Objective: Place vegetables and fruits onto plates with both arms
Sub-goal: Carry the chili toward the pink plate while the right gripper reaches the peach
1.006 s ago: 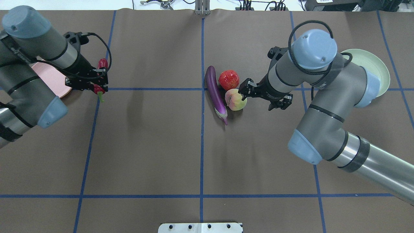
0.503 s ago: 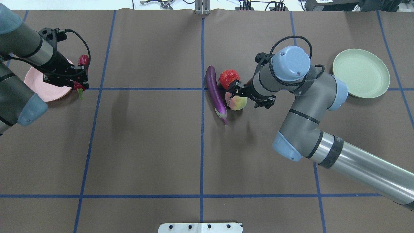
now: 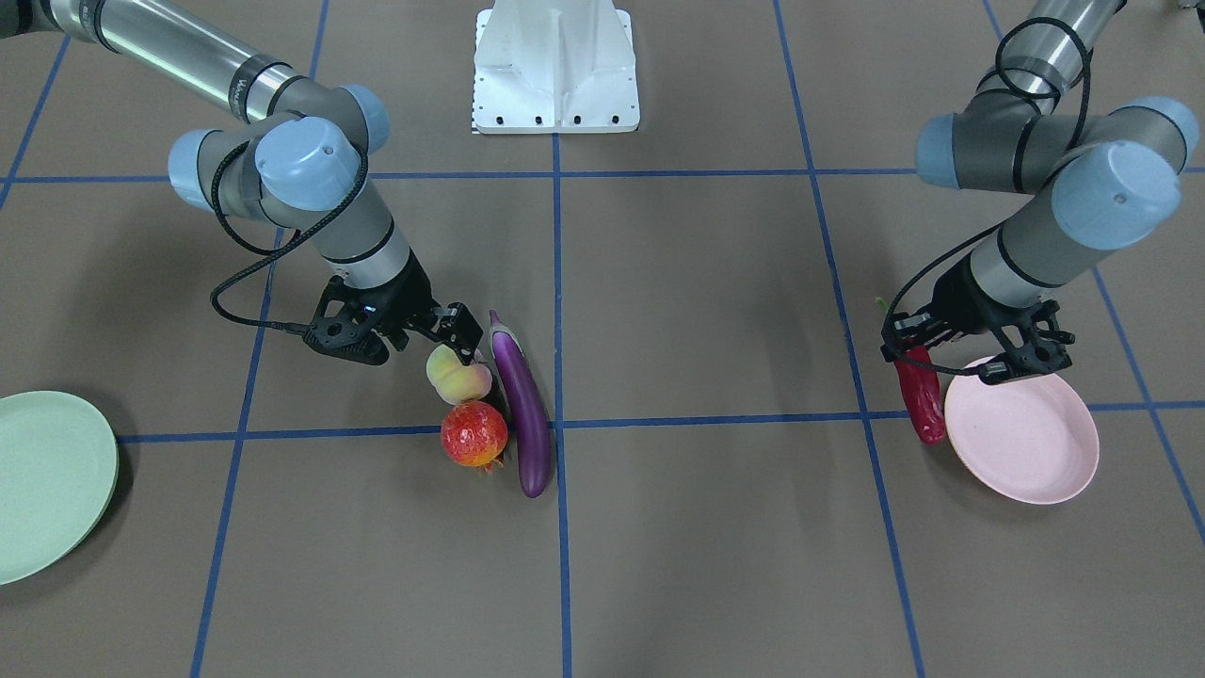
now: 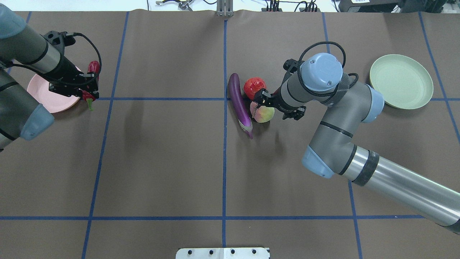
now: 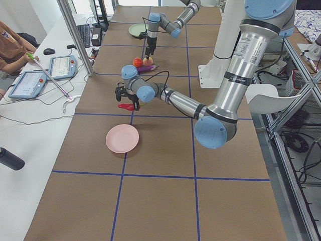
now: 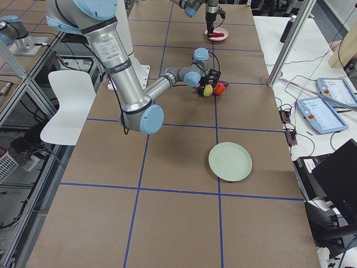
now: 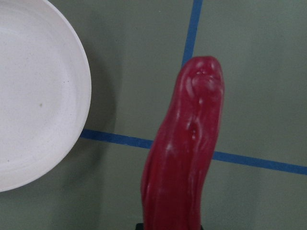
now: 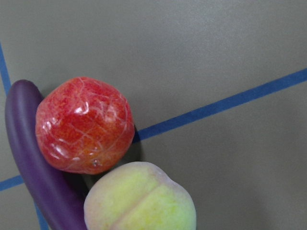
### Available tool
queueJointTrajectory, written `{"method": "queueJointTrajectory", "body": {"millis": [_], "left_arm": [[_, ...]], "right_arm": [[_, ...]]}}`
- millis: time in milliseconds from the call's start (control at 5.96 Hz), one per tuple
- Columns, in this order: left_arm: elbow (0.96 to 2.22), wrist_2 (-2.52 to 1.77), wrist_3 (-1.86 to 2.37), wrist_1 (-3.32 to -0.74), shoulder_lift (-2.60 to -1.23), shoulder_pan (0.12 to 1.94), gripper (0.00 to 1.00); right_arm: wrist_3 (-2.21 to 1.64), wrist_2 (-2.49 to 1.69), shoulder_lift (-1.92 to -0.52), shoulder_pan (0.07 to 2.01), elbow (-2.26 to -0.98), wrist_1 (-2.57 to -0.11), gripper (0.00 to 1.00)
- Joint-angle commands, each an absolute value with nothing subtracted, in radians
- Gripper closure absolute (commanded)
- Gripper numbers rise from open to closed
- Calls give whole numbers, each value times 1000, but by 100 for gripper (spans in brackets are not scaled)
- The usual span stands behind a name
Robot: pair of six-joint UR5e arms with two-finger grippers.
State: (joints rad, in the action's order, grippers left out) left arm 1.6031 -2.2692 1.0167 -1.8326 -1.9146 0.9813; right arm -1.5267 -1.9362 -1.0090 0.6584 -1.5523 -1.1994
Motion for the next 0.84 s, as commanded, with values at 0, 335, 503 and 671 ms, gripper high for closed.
{"method": "queueJointTrajectory", "body": {"millis": [0,335,503,671], "left_arm": [[1603,-2269,1017,-1832,-1916,980,100],[1603,-2270,1019,-1832,-1917,979,100],[1603,-2269,1022,-1832,-1919,979,100],[1603,-2272,1023,-1832,-1919,979,100]], "right_arm": [[-1526,-1936,-989,660,-1545,-1198,0],[-1525,-1913,-970,657,-1513,-1197,0],[-1526,-1911,-956,654,-1508,-1197,0],[-1525,-1911,-956,646,-1499,-1197,0]]}}
